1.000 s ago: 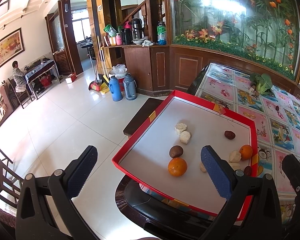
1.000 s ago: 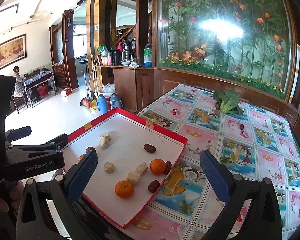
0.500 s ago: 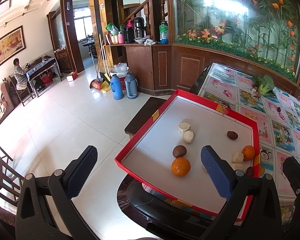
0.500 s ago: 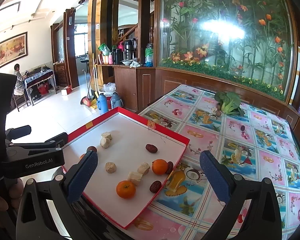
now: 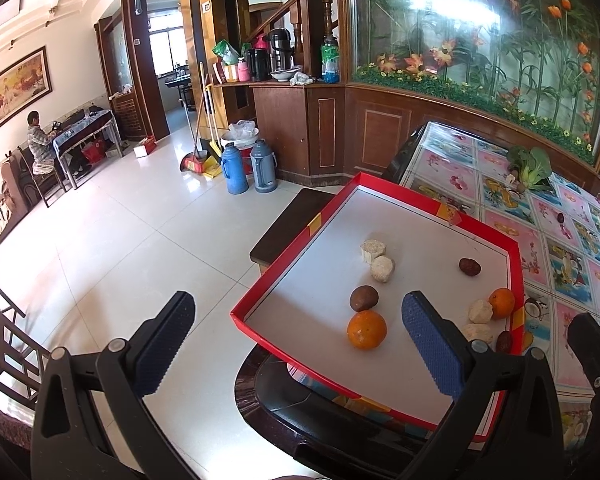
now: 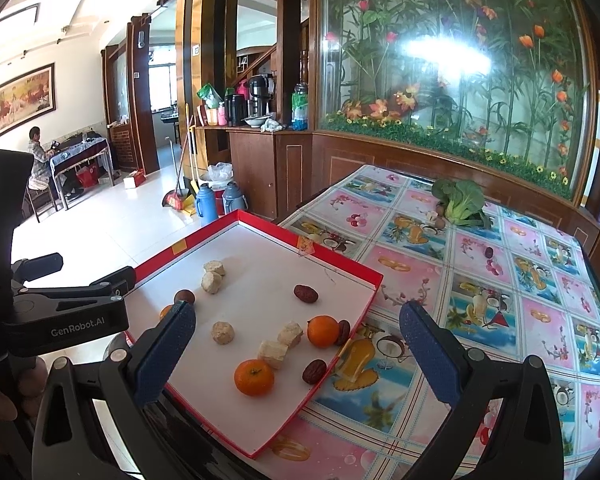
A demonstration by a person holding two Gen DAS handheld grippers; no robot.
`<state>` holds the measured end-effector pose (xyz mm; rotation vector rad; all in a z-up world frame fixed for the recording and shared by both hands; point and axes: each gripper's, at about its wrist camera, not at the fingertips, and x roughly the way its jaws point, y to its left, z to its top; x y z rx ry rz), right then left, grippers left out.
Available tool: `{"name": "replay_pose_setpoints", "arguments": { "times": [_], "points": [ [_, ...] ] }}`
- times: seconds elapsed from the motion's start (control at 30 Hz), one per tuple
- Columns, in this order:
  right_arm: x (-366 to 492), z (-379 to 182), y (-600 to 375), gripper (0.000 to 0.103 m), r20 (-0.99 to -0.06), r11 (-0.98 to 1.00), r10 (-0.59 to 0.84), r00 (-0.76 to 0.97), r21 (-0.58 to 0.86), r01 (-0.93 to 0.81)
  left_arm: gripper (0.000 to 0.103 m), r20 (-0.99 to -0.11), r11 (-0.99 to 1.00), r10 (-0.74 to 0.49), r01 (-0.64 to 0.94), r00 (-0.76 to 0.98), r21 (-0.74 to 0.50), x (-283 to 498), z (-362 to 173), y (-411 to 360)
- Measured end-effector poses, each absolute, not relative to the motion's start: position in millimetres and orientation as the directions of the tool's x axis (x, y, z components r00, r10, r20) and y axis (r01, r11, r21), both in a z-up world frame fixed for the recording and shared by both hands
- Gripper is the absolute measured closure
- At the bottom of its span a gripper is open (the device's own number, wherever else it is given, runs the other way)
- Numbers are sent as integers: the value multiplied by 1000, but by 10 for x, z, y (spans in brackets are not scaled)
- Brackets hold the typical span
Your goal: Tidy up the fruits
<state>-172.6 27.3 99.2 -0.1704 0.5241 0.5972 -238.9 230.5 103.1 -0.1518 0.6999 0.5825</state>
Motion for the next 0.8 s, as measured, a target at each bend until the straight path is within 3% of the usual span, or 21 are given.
{"name": "replay_pose_setpoints", "arguments": {
  "times": [0.8],
  "points": [
    [-1540,961,70,1,-536,823,517,667,99,-559,0,-681,807,487,-580,547,111,-2334,889,2260]
  ]
}}
